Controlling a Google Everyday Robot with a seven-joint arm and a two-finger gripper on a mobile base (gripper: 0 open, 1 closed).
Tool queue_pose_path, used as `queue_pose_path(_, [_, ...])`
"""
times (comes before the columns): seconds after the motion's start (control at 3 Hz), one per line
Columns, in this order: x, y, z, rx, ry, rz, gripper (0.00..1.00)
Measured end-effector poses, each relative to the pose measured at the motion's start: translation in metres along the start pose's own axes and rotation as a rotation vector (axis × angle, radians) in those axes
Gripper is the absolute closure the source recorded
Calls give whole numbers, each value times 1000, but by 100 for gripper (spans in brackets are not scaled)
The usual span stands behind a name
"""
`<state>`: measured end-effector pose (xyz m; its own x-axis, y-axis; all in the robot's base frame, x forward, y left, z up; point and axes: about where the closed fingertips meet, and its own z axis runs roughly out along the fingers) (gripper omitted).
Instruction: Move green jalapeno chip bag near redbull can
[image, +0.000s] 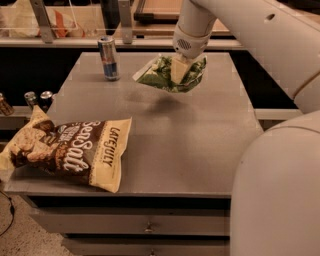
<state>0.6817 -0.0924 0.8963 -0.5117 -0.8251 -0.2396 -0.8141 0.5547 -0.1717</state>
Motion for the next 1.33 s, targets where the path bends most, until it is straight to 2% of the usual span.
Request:
queue_pose_path(0.67, [-46,-3,13,10,-6,-16,100])
queue_pose_path(1.33, [-78,-3,28,15,-37,1,100])
